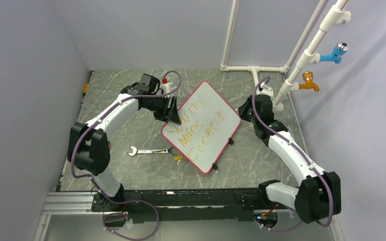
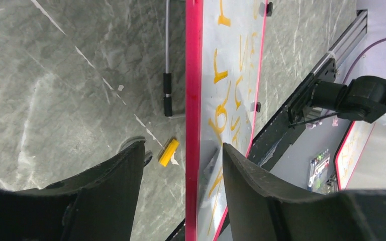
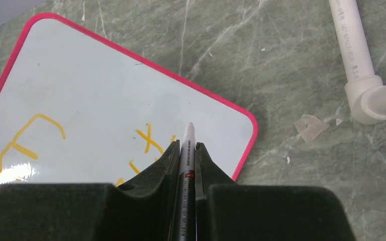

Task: Write a sentence on the whiteboard
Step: Put down the whiteboard on the whiteboard stand, then pick up the pen cap from the center of the board.

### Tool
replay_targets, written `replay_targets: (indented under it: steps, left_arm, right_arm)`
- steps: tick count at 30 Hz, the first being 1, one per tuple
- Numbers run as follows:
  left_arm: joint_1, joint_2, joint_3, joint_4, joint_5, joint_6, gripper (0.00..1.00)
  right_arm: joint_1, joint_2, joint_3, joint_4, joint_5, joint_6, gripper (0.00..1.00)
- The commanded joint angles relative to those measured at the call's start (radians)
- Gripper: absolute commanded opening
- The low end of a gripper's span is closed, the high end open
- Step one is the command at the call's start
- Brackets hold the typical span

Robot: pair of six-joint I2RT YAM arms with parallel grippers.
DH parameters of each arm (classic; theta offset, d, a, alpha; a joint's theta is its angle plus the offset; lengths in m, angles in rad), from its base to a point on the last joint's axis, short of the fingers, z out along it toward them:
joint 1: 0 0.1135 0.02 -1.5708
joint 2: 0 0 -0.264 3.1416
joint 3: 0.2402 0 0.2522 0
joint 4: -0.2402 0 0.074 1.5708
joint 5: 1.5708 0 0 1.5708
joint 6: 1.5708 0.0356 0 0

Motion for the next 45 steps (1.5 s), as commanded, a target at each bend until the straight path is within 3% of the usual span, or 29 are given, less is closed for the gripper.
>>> replay_targets:
  steps: [1,7,12,18,25,28,33,40,45]
  left_arm:
    - [-0.003,-0.051,0.083,-0.047,-0.050,0.051,0.66]
    - [-0.001,-0.160,0.151,-0.110,-0.152,0.124,0.76]
    - [-0.001,-0.325,0.072,-0.085,-0.202,0.225,0.76]
    - [-0.002,-0.591,-0.210,0.009,-0.263,0.301,0.76]
    - [-0.047,-0.984,-0.689,0.346,-0.114,0.328,0.75]
    - [-0.088,-1.092,-0.796,0.432,-0.107,0.313,0.77]
    - [-0.218,-1.074,-0.887,0.513,-0.177,0.254,0.71]
    - [-0.500,-0.890,-0.867,0.511,-0.491,0.327,0.68]
    - [-0.578,-0.814,-0.848,0.569,-0.607,0.346,0.67]
  right_arm:
    - [-0.005,-0.013,0.008,0.033,-0.004,-0.014,0.00]
    - [-0.006,-0.018,0.010,0.029,-0.001,-0.016,0.00]
    - [-0.007,-0.020,0.025,0.025,-0.005,-0.015,0.00]
    - [-0.008,-0.032,0.036,0.022,-0.013,-0.013,0.00]
    - [-0.008,-0.040,0.038,0.023,-0.021,-0.009,0.00]
    - [-0.008,-0.041,0.038,0.019,-0.019,-0.009,0.00]
    - [-0.008,-0.042,0.040,0.020,-0.018,-0.006,0.00]
    - [-0.009,-0.046,0.037,0.021,-0.016,-0.006,0.00]
    - [-0.007,-0.048,0.038,0.017,-0.024,-0.011,0.00]
